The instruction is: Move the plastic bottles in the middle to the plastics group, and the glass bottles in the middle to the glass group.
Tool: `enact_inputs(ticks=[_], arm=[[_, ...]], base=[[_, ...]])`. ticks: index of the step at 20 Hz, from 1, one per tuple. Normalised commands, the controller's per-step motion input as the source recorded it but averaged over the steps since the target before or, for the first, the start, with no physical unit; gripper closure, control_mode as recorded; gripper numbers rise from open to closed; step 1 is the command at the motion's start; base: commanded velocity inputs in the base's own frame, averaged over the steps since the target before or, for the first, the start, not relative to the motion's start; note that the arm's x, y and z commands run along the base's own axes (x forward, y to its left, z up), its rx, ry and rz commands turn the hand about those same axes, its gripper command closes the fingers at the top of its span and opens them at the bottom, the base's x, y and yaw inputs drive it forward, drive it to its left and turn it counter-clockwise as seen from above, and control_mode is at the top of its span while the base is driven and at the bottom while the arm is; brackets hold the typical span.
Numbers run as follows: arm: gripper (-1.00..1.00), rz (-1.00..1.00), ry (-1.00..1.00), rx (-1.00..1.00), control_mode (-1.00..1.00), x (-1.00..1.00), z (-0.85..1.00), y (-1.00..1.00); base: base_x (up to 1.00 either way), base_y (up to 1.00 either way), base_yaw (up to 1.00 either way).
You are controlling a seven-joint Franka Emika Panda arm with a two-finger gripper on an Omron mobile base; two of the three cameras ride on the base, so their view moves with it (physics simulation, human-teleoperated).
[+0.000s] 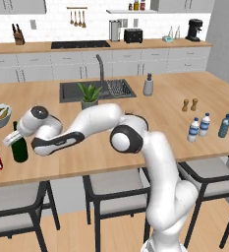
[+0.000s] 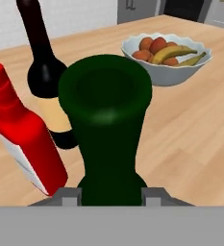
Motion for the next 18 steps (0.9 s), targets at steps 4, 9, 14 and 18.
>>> enact_inputs(ticks=[4,9,14,18], arm=[[1.00,0.00,0.02,-0.03,-1.00,0.40,0.07,0.31],[1.00,0.00,0.02,-0.03,-1.00,0.10,0.01,0.13],[1.00,0.03,-0.02,0.00,-1.00,-0.04,-0.36,0.00],[1.00,0.03,-0.12,0.00,-1.00,-0.01,-0.47,0.00]], base=[[0.00,0.00,0.00],[0.00,0.00,0.00],[0.00,0.00,0.00],[0.00,0.00,0.00]])
